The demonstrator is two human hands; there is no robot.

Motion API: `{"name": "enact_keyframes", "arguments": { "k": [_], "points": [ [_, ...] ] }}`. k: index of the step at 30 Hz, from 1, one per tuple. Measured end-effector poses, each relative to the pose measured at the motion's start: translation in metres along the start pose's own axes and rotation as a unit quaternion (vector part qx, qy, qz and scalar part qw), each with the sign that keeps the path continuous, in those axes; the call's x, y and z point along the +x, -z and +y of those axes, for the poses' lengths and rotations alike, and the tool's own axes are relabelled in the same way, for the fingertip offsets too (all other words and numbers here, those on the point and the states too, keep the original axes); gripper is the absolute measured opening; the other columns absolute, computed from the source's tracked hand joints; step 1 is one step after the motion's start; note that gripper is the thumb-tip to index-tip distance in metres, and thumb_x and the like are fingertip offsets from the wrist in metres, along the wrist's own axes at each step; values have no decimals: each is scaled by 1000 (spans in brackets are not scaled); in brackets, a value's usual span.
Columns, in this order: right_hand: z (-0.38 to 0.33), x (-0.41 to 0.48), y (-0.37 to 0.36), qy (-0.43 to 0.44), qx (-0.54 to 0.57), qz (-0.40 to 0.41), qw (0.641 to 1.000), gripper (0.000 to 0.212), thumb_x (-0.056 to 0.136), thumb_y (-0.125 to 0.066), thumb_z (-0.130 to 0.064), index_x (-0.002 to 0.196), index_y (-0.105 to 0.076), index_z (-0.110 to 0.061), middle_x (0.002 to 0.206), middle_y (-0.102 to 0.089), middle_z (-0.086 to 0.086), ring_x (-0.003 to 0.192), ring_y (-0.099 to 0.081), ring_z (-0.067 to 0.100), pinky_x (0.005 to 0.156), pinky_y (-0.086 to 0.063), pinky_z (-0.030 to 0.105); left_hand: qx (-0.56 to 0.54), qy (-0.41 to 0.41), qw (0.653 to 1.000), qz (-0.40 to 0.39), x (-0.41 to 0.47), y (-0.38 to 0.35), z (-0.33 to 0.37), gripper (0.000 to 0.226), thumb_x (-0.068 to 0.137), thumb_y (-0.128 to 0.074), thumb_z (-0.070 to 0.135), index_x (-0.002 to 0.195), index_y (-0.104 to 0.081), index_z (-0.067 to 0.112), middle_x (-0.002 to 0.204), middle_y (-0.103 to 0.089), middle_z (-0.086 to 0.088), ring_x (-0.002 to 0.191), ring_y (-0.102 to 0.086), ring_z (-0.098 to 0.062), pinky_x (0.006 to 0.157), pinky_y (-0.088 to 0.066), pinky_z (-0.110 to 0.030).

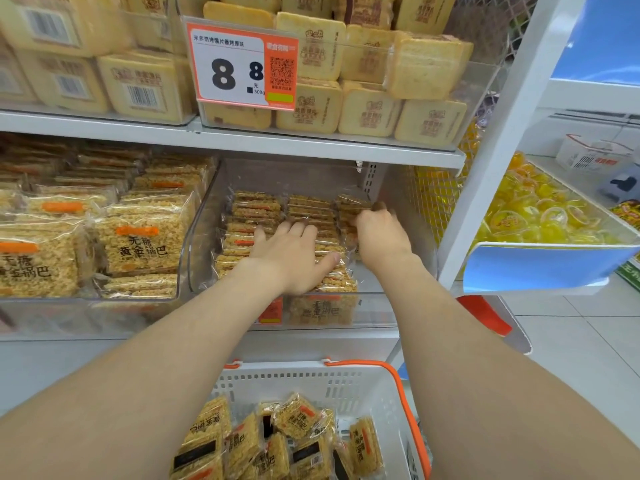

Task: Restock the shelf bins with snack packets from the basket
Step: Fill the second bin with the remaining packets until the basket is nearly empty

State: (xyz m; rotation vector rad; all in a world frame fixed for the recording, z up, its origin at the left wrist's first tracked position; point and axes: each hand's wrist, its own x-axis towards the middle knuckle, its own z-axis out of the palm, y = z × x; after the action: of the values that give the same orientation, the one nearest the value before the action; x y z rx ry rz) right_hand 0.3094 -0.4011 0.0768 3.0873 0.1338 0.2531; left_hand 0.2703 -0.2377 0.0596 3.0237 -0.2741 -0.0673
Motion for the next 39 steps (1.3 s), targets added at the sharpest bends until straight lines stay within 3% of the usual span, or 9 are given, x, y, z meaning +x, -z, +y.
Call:
{"name": "enact_keyframes", "arguments": {
  "k": [4,10,14,17,24,27,31,34,39],
  "points": [
    [-3,-2,3,-23,-32,44,998,35,91,-63,3,123,-67,-8,130,-58,19,126,-49,40,99,-47,49,-4,-1,1000,1,1,-2,-2,81,102,-23,73,162,-29,18,171,-25,-3,160,-12,-26,123,-10,-69],
    [-7,-3,8,-100,62,24,993,47,91,-70,1,136,-55,-4,134,-52,21,120,-58,44,92,-54,46,-2,-3,1000,-3,4,-3,-3,82,101,-22,74,162,-29,19,171,-24,-3,160,-9,-30,123,-8,-69],
    [-8,-2,9,-193,200,-19,960,60,93,-75,-15,142,-43,0,139,-54,21,127,-59,41,95,-54,43,7,-6,1000,-2,3,-1,-2,83,101,-21,74,162,-28,18,171,-26,-4,160,-8,-32,124,-8,-68],
    [-5,3,13,-221,300,-54,926,45,96,-67,-11,137,-51,-1,139,-56,20,125,-60,39,91,-53,39,13,-14,1000,9,1,1,0,79,103,-24,72,160,-34,17,169,-30,-5,160,-10,-32,123,-12,-67],
    [8,-10,16,-124,253,-135,950,26,99,-57,-9,124,-59,-2,124,-62,21,96,-59,34,78,-50,38,3,-44,994,103,-16,14,7,49,107,-43,51,137,-60,17,138,-61,-7,129,-53,-31,106,-42,-52],
    [6,-26,28,-69,190,-50,978,17,97,-61,-9,114,-58,-5,112,-59,17,91,-55,34,77,-49,41,-23,-44,988,146,-28,18,8,38,105,-48,42,129,-64,18,129,-66,-5,121,-58,-31,100,-45,-49],
    [-13,-55,50,40,223,5,974,21,84,-51,-15,87,-70,-24,98,-67,10,87,-62,35,73,-54,39,-49,-57,976,204,-48,20,13,28,98,-58,33,121,-63,18,120,-62,-5,112,-54,-31,92,-46,-46],
    [-27,-81,58,92,229,-11,969,12,68,-41,-24,62,-51,-25,81,-58,11,76,-54,37,65,-41,34,-55,-70,968,233,-72,23,16,23,86,-68,30,104,-59,19,104,-58,-5,100,-53,-32,75,-40,-41],
    [-40,-118,49,112,185,-33,976,30,62,-37,-28,69,-62,-13,71,-52,15,74,-50,40,65,-45,35,-22,-39,985,169,-121,15,14,23,83,-60,44,79,-55,22,80,-68,-4,78,-67,-37,58,-45,-36]
  ]
}}
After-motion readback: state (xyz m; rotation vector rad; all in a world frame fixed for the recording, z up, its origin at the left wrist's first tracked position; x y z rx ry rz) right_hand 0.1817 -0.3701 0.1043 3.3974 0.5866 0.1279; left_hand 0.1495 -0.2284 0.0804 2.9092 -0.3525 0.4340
